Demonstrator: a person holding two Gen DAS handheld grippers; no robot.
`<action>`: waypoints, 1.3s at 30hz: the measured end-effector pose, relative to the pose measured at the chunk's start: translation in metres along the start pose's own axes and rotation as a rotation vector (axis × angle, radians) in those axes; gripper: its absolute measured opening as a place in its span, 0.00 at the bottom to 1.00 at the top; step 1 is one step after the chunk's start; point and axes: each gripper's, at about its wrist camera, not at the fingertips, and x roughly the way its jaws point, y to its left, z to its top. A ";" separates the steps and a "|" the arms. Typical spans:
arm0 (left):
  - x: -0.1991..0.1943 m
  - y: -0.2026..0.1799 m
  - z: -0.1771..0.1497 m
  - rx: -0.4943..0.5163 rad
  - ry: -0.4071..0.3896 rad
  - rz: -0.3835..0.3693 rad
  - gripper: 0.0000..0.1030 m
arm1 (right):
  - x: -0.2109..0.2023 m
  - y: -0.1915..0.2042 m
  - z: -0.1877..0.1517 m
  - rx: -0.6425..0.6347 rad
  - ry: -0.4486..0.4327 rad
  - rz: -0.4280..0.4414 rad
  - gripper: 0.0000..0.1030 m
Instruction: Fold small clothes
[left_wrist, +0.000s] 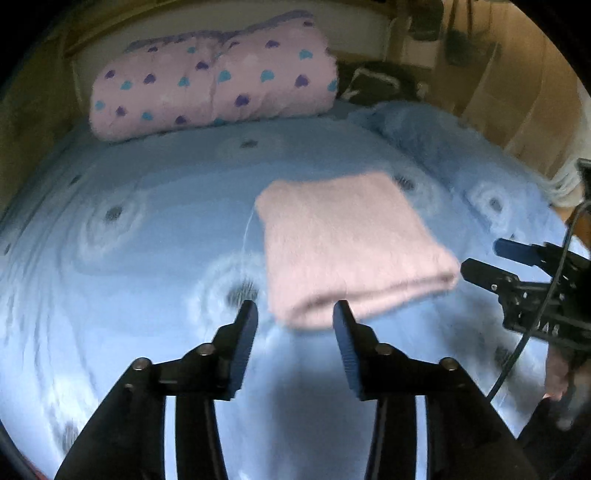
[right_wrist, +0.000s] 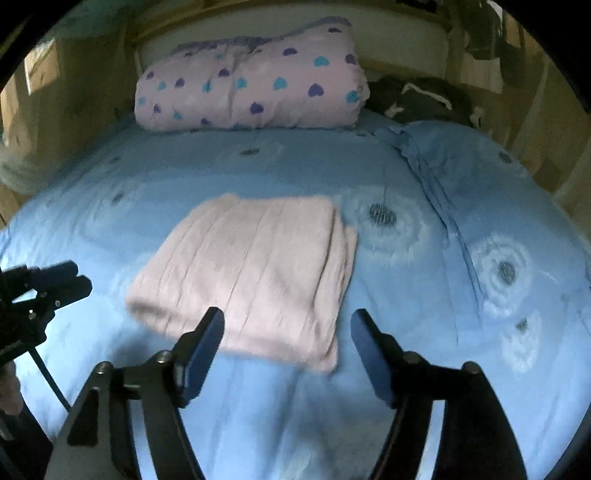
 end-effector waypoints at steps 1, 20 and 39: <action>0.000 -0.002 -0.012 -0.017 0.015 0.034 0.23 | -0.002 0.007 -0.011 0.010 -0.003 -0.017 0.74; 0.068 -0.014 -0.087 -0.096 0.109 0.064 0.46 | 0.062 0.013 -0.092 0.090 0.172 -0.126 0.77; 0.074 -0.013 -0.089 -0.085 0.086 0.044 0.61 | 0.064 0.011 -0.092 0.101 0.175 -0.121 0.81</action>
